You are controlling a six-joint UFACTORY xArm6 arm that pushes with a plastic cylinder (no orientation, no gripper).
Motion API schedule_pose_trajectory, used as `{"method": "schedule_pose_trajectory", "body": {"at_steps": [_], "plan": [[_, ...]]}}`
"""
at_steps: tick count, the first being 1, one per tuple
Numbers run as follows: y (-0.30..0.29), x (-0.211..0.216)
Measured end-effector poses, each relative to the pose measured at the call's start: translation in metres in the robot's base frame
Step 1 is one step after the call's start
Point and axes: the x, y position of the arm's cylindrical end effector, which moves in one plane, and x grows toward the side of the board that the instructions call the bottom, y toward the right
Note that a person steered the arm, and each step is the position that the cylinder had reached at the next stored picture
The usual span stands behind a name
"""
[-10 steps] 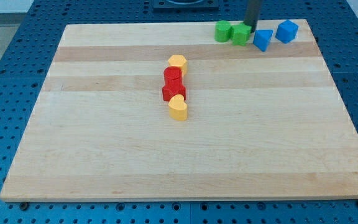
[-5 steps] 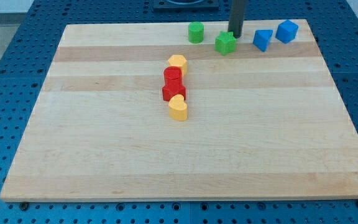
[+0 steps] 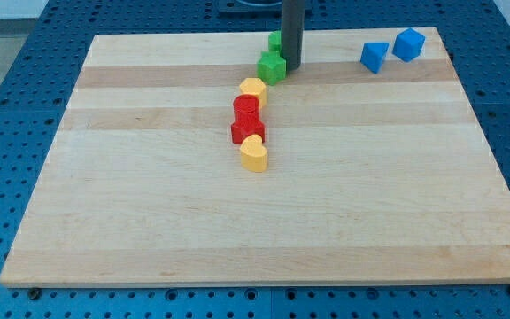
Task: Place the green blocks vertical to the top of the yellow hexagon
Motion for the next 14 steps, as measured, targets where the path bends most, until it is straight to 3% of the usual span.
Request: {"method": "schedule_pose_trajectory", "body": {"at_steps": [1,3,6,8,11,14], "plan": [[0.008,-0.014],[0.013,-0.084],[-0.025,-0.065],[-0.025,-0.031],[0.004,-0.016],[-0.022,0.026]]}}
